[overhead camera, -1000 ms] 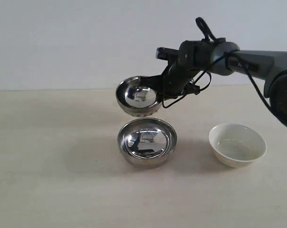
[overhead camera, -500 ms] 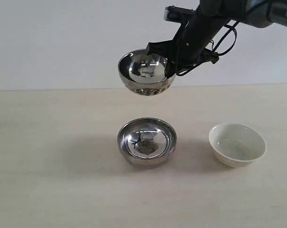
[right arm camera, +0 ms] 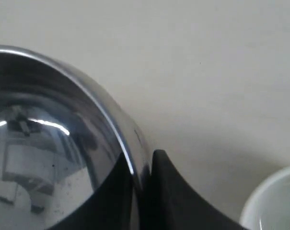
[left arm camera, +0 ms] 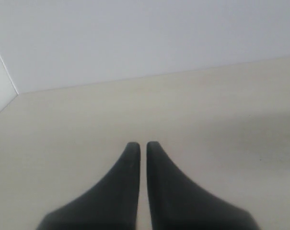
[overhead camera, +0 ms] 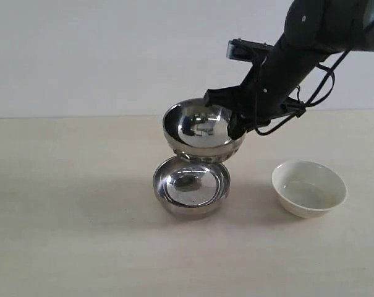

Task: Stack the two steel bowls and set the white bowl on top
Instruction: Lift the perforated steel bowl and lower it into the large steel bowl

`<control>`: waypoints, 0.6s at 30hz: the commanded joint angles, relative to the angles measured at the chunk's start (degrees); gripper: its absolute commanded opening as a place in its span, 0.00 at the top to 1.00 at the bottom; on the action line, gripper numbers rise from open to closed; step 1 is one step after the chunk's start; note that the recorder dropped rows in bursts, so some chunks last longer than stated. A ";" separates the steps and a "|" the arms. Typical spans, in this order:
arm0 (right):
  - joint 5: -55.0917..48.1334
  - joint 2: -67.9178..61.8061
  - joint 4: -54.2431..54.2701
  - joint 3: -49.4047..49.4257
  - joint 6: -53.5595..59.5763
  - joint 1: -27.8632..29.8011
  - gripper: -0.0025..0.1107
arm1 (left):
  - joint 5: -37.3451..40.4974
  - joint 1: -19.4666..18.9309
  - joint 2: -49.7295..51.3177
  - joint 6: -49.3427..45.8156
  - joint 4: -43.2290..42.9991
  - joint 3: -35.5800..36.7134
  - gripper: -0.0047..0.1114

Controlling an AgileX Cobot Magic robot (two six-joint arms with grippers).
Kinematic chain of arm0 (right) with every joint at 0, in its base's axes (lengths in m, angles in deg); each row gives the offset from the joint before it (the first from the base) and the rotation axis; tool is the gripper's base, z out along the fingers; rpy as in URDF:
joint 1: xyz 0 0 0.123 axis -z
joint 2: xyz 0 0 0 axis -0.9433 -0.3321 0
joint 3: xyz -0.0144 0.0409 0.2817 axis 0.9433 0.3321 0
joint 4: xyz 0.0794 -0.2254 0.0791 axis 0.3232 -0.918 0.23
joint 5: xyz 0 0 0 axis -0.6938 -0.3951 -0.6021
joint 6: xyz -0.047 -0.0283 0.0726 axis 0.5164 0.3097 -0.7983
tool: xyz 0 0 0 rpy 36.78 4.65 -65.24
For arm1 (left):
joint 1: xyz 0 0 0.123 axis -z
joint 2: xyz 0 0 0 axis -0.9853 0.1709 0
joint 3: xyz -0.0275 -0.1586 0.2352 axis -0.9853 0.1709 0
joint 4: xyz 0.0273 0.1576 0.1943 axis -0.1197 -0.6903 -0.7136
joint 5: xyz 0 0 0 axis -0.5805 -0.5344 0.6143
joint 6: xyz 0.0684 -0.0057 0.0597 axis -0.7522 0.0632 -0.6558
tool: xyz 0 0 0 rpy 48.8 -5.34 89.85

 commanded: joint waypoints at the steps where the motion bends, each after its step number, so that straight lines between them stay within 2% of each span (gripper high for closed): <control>1: 4.36 2.17 1.41 5.41 0.80 0.05 0.98 | -0.42 -0.14 -0.22 0.56 0.39 0.20 0.93; 11: 10.19 1.66 1.41 7.11 0.16 -6.24 0.98 | -0.42 -0.14 -0.22 0.56 0.39 0.20 0.93; 18: 9.37 -0.42 0.96 7.11 -0.23 -6.56 0.98 | -0.42 -0.14 -0.22 0.56 0.39 0.20 0.93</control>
